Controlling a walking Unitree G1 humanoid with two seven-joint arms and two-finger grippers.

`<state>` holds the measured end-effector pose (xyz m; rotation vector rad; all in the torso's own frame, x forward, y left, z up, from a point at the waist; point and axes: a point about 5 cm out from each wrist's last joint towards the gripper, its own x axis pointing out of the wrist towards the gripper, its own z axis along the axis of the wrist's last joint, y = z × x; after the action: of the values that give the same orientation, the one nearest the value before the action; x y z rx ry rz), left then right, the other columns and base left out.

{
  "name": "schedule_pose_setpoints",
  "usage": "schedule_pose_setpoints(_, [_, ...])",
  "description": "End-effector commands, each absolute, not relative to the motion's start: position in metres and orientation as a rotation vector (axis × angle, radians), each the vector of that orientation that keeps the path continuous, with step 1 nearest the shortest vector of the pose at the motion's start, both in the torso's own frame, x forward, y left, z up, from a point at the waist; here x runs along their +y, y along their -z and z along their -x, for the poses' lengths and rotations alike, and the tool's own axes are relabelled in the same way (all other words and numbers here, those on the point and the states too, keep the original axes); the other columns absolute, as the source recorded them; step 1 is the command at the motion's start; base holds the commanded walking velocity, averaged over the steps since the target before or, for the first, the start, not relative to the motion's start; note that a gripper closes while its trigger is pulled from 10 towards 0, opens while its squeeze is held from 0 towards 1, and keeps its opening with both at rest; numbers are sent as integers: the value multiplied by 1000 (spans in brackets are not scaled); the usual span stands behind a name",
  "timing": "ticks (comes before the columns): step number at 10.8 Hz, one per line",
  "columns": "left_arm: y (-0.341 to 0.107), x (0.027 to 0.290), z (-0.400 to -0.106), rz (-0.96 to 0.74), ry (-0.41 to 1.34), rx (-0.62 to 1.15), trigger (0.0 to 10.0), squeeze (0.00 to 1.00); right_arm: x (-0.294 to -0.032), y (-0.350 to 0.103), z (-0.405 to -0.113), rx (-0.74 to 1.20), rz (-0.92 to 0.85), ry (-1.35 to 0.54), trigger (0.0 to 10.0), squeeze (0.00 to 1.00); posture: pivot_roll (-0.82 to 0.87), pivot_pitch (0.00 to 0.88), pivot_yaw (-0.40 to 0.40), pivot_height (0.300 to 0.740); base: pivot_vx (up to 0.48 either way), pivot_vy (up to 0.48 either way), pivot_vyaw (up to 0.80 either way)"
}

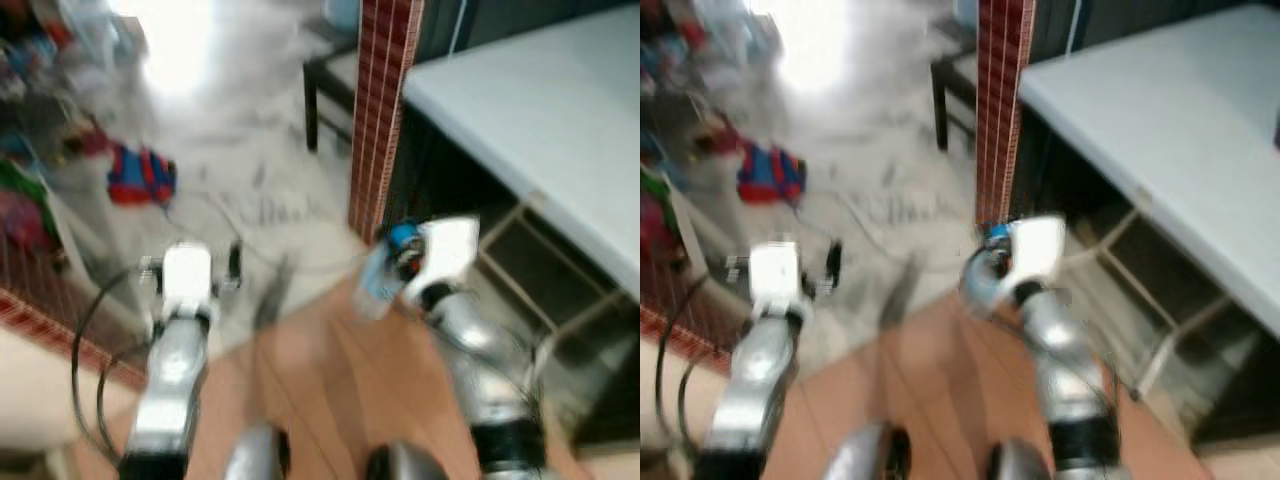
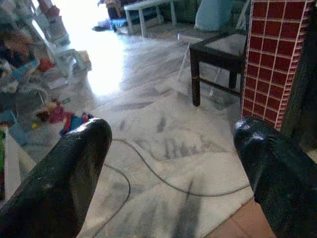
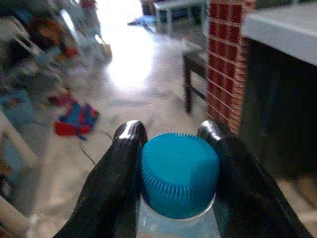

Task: Restocking fridge

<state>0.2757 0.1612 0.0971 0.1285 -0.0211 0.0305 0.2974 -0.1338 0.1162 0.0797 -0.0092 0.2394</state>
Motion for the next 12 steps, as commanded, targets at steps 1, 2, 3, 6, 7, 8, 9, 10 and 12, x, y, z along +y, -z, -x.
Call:
schedule_pose_setpoints(1, [-92,169,-274,-139,-49,5,10000,0,-124,-122,-301,-21,-68,-252,10000,0,17,121,46,740,-379,0,0])
schedule_pose_setpoints(2, [-91,170,-274,-136,-60,12,10000,0,-117,-123,-301,-47,-42,-263,10000,0,16,118,52,740,-379,0,0])
schedule_pose_setpoints(3, [-90,170,-274,-137,-59,14,10000,0,-112,-123,-299,-33,-58,-283,10000,0,16,115,56,740,-379,0,0])
schedule_pose_setpoints(6, [-91,169,-276,-139,-48,10,10000,0,-104,-121,-295,-32,-25,-331,10000,0,23,107,62,740,-379,0,0])
schedule_pose_setpoints(7, [-91,169,-277,-139,-48,9,10000,0,-106,-122,-295,-44,-9,-337,10000,0,22,105,60,740,-371,0,0])
schedule_pose_setpoints(8, [-91,168,-277,-139,-47,8,10000,0,-107,-125,-295,-58,6,-363,10000,0,22,104,57,740,-277,0,800])
schedule_pose_setpoints(9, [-91,167,-277,-138,-47,7,10000,0,-107,-125,-295,-59,8,-360,10000,0,22,104,56,740,-266,0,800])
schedule_pose_setpoints(10, [-91,167,-278,-136,-44,6,10000,0,-106,-125,-296,-59,-3,-364,10000,0,22,102,53,740,0,0,794])
schedule_pose_setpoints(12, [-90,166,-277,-136,-45,6,10000,0,-106,-124,-295,-56,-2,-375,10000,0,22,99,49,740,0,0,788])
